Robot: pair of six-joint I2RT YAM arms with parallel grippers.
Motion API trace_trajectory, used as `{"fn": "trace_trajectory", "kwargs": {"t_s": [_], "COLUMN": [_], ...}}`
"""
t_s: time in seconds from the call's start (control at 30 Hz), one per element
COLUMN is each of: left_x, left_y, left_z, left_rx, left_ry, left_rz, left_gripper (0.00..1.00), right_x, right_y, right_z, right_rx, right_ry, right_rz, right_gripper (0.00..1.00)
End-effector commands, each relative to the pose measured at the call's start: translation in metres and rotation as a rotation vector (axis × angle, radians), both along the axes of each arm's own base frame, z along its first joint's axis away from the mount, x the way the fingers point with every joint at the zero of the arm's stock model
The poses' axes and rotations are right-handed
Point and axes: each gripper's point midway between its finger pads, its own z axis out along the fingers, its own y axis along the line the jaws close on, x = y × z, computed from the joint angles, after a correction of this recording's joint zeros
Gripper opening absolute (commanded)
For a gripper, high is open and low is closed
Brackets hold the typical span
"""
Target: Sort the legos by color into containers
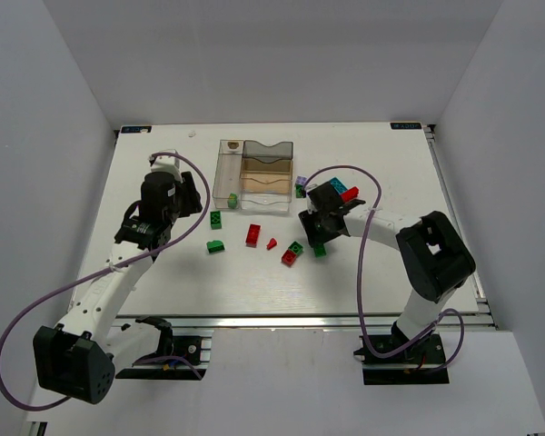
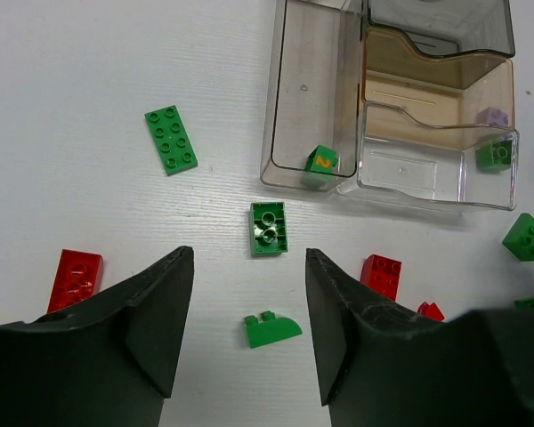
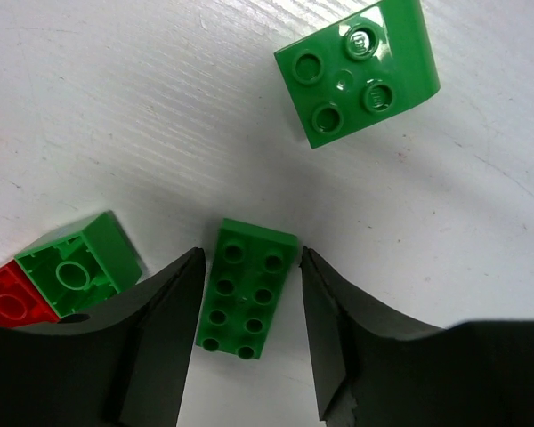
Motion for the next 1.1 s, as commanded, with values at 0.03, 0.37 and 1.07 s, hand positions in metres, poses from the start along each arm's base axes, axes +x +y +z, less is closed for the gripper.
{"fn": "trace_trajectory", "kwargs": {"t_s": [0.03, 0.37, 1.07], "left_x": [-0.002, -0.003, -0.015], "left_y": [-0.002, -0.001, -0.012], "left_z": [0.011, 0.013, 0.042], "left_rx": [-0.01, -0.012, -0.035], "left_ry": [-0.041, -0.051, -0.208], "left_rz": [-0.015, -0.012, -0.116], "left_gripper": [0.63, 0.63, 0.6], "right_x": [-0.085, -0.081, 0.065], "right_y": [-0.058, -0.056, 0.147], "right_z": [-0.053, -0.047, 0.171], "right_rx": [-0.232, -0.216, 0.369], "right_ry": [0.346, 0.336, -0.351], "right_rz": [-0.004, 0.035, 0.655], "right_gripper": [0.47, 0.0, 0.0]}}
